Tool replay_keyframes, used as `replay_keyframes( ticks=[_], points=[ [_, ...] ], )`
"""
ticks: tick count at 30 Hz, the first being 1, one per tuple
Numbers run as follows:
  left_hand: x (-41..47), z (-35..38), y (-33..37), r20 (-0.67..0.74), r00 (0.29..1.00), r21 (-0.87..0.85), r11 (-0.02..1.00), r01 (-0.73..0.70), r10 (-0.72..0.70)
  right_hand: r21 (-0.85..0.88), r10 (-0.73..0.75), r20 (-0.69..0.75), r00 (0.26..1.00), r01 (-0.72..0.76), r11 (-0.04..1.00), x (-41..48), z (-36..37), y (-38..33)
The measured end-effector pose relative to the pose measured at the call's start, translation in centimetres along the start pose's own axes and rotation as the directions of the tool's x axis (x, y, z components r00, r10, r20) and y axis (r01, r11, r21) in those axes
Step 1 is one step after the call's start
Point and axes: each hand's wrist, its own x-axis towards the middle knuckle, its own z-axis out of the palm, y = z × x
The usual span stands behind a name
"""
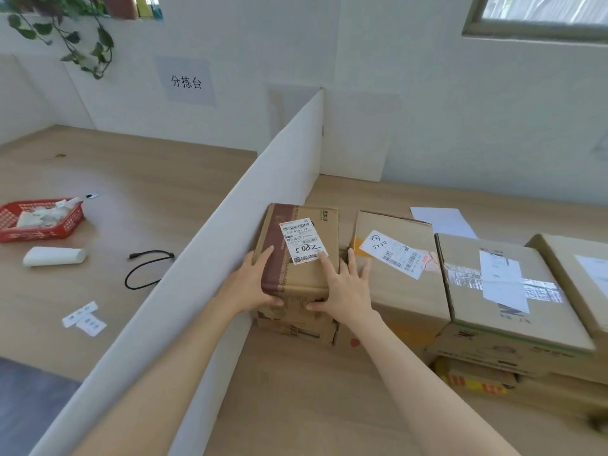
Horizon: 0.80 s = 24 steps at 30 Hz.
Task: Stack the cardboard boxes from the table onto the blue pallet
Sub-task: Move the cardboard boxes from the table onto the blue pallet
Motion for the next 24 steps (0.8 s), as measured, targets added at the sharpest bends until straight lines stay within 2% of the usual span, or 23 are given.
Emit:
replay_keyframes(
  ticks=[6,12,18,24],
  points=[
    [0.0,-0.1,0.3,-0.021,1.000,-0.050,0.999,-0.011,0.010,0.055,0.018,-0.023,1.000,-0.017,0.998,0.0,0.2,-0.3],
    [-0.4,-2.2,1.1,-0.048,0.998,-0.122,0.992,-0.042,0.036,0.250,0.031,-0.027,0.999,-0.023,0.968,0.0,-1.4,0.3],
    [-0.7,-5.9,3.8,-0.134,0.987,-0.164,0.980,-0.115,0.094,0.464,0.031,-0.063,0.998,0.002,0.886,0.1,-5.6,0.9],
    [-1.9,-9.7,7.1,-0.184,0.971,-0.065,0.984,-0.165,0.151,0.540,0.038,-0.101,0.994,0.023,0.841,-0.7,-9.9,1.7]
  ],
)
